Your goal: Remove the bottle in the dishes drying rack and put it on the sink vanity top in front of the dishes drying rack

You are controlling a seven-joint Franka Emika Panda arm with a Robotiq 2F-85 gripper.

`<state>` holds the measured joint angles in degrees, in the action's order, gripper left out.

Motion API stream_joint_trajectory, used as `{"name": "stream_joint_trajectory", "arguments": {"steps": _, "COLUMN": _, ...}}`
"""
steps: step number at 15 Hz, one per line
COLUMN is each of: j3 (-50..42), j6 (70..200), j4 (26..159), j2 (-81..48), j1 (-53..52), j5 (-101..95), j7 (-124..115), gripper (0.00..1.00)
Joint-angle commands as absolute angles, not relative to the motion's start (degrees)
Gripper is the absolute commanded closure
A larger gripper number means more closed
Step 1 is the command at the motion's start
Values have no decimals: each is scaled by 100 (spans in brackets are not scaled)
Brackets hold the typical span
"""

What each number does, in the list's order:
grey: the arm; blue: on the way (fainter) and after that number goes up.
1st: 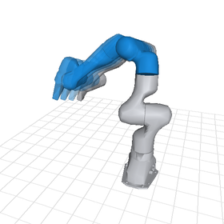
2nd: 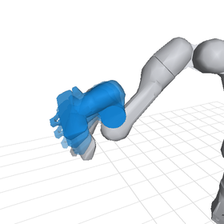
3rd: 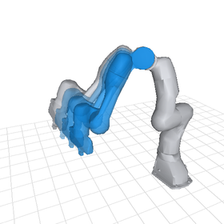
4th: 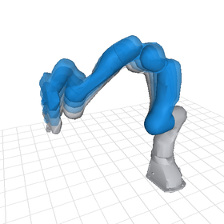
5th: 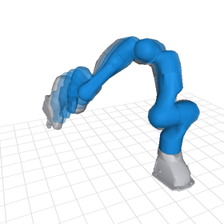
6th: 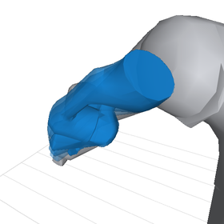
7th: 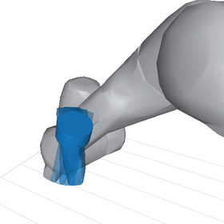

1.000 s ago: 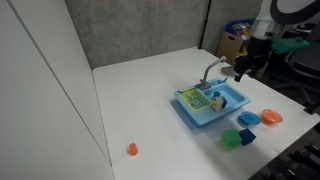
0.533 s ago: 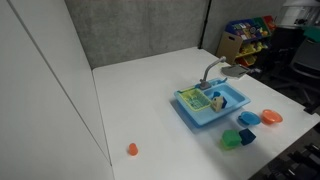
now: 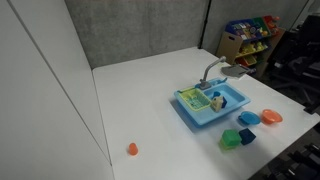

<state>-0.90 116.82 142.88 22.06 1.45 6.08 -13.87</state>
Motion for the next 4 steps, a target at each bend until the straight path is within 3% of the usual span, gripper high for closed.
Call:
{"name": "stream_joint_trajectory", "arguments": {"steps": 1, "j3": -37, "j6": 11670, "j4": 14282, "j2": 2214, "j1": 200, "j5": 628, "j7": -1368, "gripper": 0}}
{"name": "stream_joint_trajectory", "arguments": {"steps": 4, "j3": -38, "j6": 11678, "j4": 14282, "j2": 2134, "j1": 197, "j5": 627, "j7": -1368, "gripper": 0}}
